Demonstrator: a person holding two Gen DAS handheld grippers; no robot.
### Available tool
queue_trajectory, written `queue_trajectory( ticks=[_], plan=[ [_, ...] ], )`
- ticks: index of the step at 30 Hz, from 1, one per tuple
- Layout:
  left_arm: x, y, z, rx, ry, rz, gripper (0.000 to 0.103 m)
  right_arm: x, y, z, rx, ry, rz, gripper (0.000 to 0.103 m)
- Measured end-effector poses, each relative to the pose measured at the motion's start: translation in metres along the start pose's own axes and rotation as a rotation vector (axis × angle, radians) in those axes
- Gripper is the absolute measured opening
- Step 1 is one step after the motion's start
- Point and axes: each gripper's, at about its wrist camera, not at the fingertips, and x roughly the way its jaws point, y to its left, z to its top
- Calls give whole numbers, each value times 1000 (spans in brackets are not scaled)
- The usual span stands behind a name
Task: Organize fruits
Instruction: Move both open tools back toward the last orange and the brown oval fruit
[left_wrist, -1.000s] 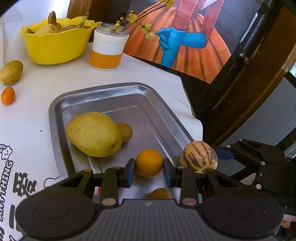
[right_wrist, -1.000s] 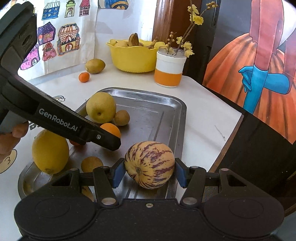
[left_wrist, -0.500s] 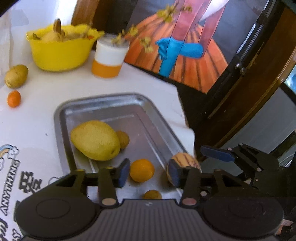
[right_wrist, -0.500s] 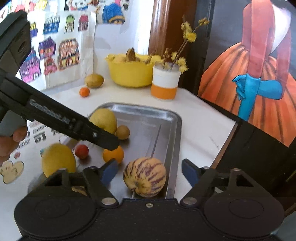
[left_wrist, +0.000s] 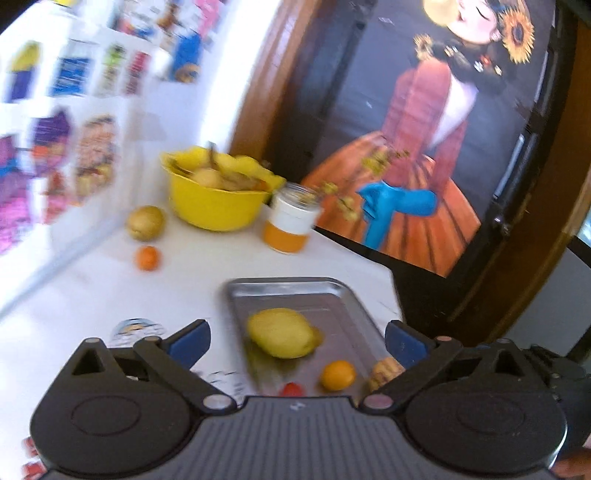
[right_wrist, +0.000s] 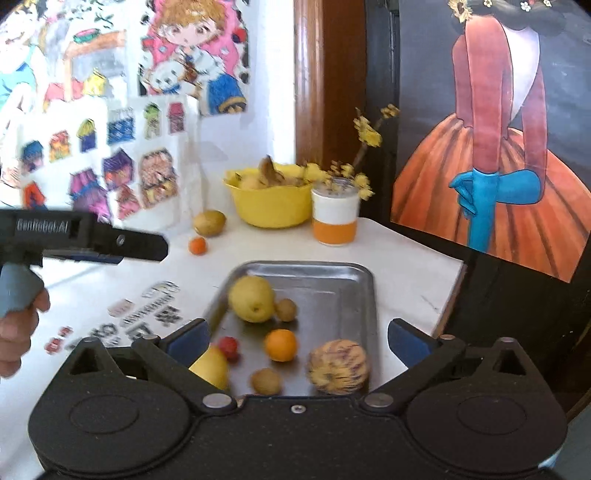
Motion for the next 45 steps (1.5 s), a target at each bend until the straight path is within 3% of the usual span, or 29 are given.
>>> queue_trajectory(
  ticks=[4,10,17,22,29,35,40,45],
  plan=[
    [-44,22,-11,-29,-46,84,102,-19,29,-2,-19,-39,55,102],
    [-133,59,-37,-93,-94,306,103,-44,90,-21,-111,-152,176,102],
    [-234,83,-81,-167,-183,547,103,-37,134,-26,-112,17,400,102],
    [-274,101,-102,-237,-204,624,103,-41,165,-30,-154,43,437,102],
    [-290,131,-114,-312,-204,658,103,-40,193,-25,-131,44,490,102],
    [-277,148,-106,-298,-163,629,103,-36,202,-17,-113,41,435,102],
    [-244,152,-85,-234,-119,527,103,-47,191,-8,-86,-9,341,102],
    [-184,148,-57,-162,-79,386,103,-64,172,3,-116,-32,175,102]
  ],
)
